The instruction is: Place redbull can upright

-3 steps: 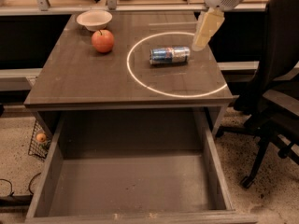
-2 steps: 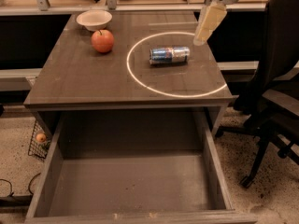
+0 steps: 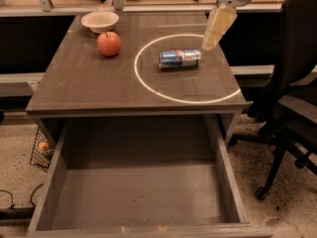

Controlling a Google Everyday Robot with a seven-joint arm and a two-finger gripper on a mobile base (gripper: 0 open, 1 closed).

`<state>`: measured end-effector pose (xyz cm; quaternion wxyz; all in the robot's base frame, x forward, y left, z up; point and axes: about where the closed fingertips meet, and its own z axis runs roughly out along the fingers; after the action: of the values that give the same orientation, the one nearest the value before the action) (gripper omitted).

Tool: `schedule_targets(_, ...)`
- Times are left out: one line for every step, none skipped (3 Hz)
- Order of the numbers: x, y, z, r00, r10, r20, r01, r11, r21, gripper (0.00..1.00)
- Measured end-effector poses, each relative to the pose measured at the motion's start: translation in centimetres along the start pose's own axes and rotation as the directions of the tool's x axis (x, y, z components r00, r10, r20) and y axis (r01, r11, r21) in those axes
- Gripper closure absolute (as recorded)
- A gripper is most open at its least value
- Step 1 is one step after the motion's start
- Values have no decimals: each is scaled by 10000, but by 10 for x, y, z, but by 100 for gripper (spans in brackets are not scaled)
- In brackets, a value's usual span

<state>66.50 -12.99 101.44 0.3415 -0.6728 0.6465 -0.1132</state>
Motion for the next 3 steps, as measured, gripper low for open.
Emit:
schedule_targets(-17,14,14,9994,-32,-339,42,9995,320,0)
schedule_targets(-30,20,39,9979,-494,-416,521,9963,677,0)
schedule_targets(-38,22,65,9922,-1199,-337,1218,9908,593,0)
